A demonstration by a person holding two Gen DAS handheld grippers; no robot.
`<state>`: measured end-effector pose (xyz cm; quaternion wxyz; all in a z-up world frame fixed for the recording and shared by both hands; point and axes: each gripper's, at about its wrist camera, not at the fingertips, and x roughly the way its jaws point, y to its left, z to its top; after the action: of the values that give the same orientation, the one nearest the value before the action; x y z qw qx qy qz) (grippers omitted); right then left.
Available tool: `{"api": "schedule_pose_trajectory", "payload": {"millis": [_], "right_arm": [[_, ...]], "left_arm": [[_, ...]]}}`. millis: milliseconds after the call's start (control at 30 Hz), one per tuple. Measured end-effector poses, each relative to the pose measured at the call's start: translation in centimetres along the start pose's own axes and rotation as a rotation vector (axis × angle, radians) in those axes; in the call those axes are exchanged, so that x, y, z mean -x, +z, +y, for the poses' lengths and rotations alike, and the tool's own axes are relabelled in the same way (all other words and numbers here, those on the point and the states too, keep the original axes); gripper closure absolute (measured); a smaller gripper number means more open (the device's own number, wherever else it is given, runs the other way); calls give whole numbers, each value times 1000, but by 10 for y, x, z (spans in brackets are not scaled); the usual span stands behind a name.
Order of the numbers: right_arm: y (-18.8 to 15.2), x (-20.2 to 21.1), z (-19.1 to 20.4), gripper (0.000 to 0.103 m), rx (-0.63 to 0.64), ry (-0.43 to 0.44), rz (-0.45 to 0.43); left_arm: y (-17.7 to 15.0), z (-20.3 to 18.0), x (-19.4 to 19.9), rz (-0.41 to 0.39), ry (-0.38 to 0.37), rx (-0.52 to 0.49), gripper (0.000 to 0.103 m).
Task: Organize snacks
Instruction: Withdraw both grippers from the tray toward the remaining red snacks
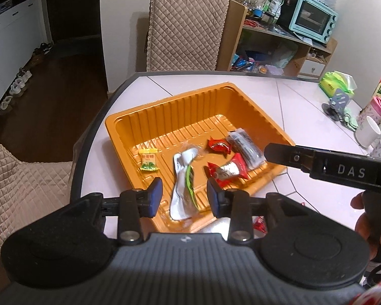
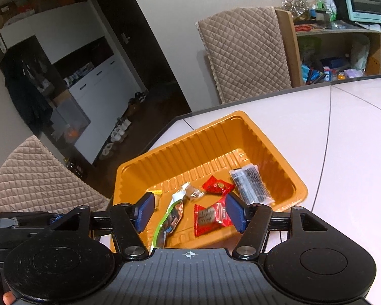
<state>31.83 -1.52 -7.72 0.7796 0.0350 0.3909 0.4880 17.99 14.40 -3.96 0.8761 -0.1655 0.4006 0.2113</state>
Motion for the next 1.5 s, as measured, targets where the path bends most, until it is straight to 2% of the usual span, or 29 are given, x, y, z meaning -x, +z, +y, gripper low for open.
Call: {"api": "schedule_pose_trajectory", "payload": {"millis": [167,600,767,967,1500], "right_arm": [[-8,17,4,37,-12,-10,-4],[-39,61,3,32,-32,-54,11],[-51,71,1,31,-33,-74,21],[-68,85,-4,31,-55,-96,42],[-115,107,-25,31,-107,-157,121]], "left_arm": [[-9,-4,13,2,-8,3,67],[-42,-16,37,21,-25,-14,53],[-53,-21,41,34,-40,-23,52],[-64,-28,45,50,-56,-48,43],[-95,-43,46,101,-96,-86,35]]}}
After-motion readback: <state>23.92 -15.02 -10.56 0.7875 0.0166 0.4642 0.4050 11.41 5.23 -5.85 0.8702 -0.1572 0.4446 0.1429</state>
